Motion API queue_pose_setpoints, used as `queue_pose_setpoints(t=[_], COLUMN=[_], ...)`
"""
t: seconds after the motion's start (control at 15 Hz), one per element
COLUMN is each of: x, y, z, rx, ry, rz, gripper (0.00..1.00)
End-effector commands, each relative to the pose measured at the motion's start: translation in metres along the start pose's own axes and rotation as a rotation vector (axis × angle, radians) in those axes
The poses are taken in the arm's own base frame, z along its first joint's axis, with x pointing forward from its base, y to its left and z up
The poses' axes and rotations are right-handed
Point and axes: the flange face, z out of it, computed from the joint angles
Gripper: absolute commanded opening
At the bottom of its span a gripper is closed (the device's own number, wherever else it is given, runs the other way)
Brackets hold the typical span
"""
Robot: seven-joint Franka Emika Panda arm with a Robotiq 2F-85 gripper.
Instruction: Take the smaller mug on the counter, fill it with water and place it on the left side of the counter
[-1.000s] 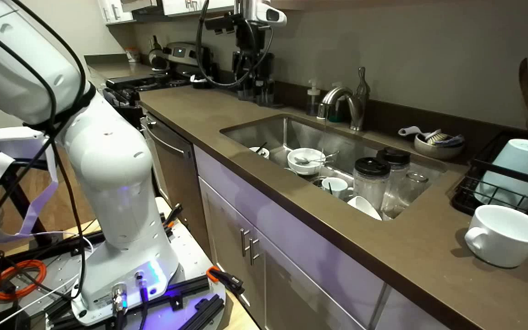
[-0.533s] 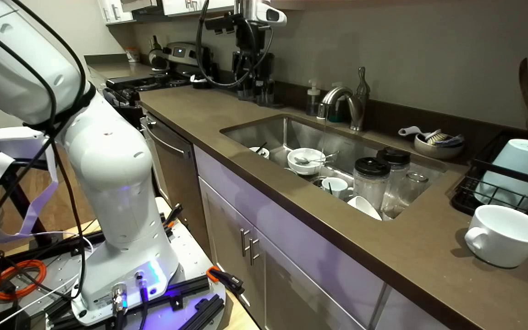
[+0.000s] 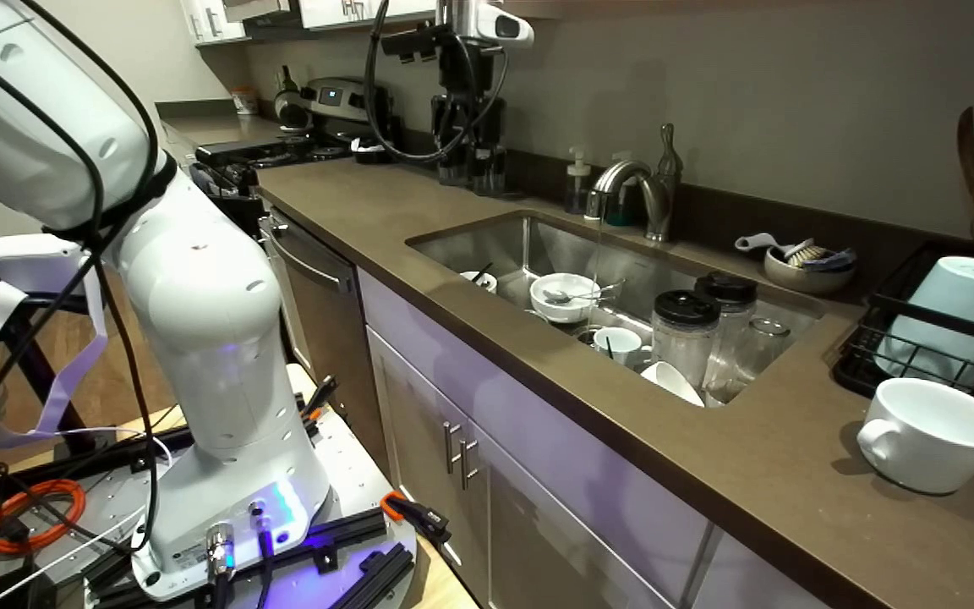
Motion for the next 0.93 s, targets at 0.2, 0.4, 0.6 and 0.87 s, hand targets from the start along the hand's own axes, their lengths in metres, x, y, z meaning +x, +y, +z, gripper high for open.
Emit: queue_pose_setpoints(t=[0.2,0.4,0.6,0.87], x=[0.001,-0.003,-0.008,-0.010], y=[0.067,0.108,0.153,0.215], z=[-0.012,-0.016,-0.018,-0.011], rx=[0.044,0.080,0.079,0.043], ry=[0.047,0.078,0.122,0.179], rz=[0.139,0.221,0.321,0.464], gripper=[1.00,1.00,1.00,1.00])
